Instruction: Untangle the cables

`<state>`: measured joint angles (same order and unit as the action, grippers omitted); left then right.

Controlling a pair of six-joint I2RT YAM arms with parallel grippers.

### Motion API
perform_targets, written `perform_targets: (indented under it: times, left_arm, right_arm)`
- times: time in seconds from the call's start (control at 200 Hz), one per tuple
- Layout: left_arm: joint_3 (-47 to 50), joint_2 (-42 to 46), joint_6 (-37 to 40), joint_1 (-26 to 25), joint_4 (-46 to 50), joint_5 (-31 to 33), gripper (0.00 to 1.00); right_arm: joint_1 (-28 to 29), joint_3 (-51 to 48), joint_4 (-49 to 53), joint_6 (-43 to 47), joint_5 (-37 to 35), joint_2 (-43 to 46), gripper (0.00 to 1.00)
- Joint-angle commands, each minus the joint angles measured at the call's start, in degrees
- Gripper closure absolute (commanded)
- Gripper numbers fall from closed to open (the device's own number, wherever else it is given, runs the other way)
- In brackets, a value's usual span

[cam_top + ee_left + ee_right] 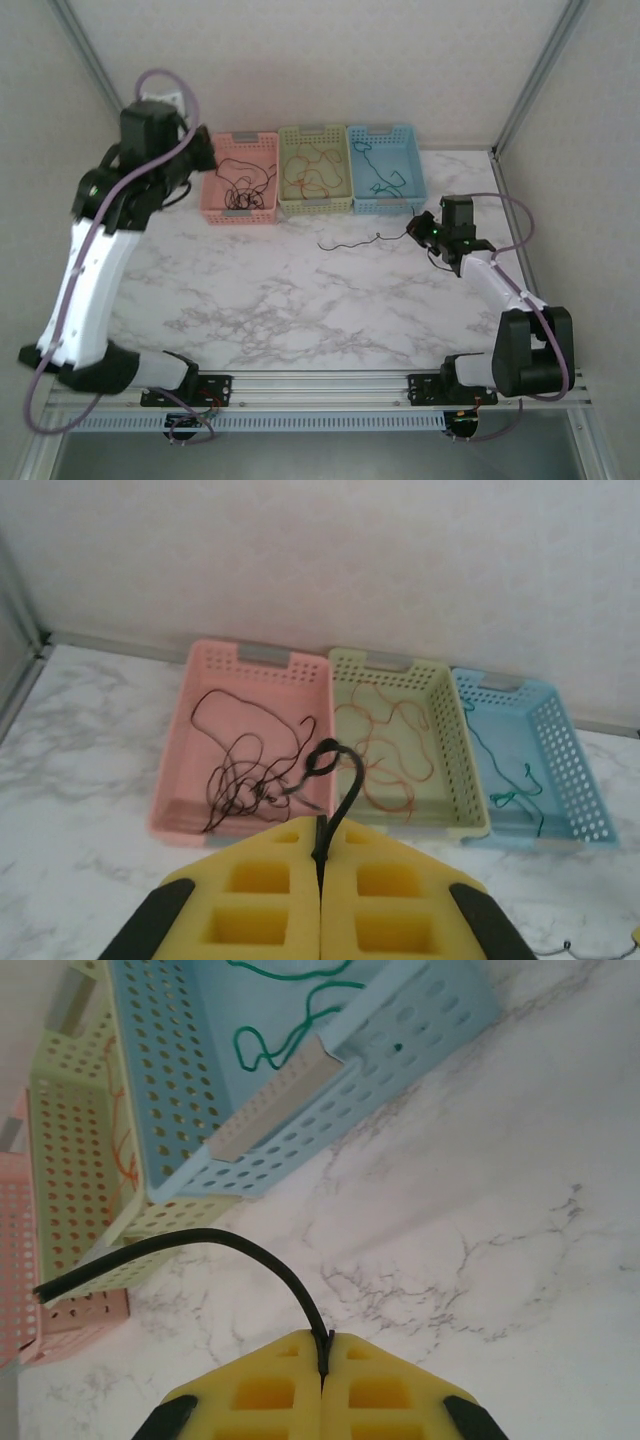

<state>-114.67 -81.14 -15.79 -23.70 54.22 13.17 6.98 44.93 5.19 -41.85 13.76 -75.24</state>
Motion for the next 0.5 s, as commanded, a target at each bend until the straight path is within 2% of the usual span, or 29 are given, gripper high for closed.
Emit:
perform_targets:
  times: [0.0,0.195,0.365,0.496]
  left_arm:
    - [-9.4,-9.5,1.6,2.9,-3.0,-1.7,1.00]
    - [-26.4,-26.9,0.3,7.8,0.2,-2.8,1.00]
    - [-29.2,-37.2,-2.3,11.8,-2.0,-6.5,1.00]
    - [-29.8,-45.5,-1.9,12.9,-2.0,-8.2,1.00]
  right_arm:
    - [-0.2,-1.1,1.2,2.4,1.0,3.4,1.00]
    - [-0.2,-1.5,5.4,4.6,0.4,7.6,1.00]
    - [-0.2,-1.5,8.8,6.6,-0.1,10.8,1.00]
    - [-0.1,-1.1,10.2,7.2,0.5,12.2,1.00]
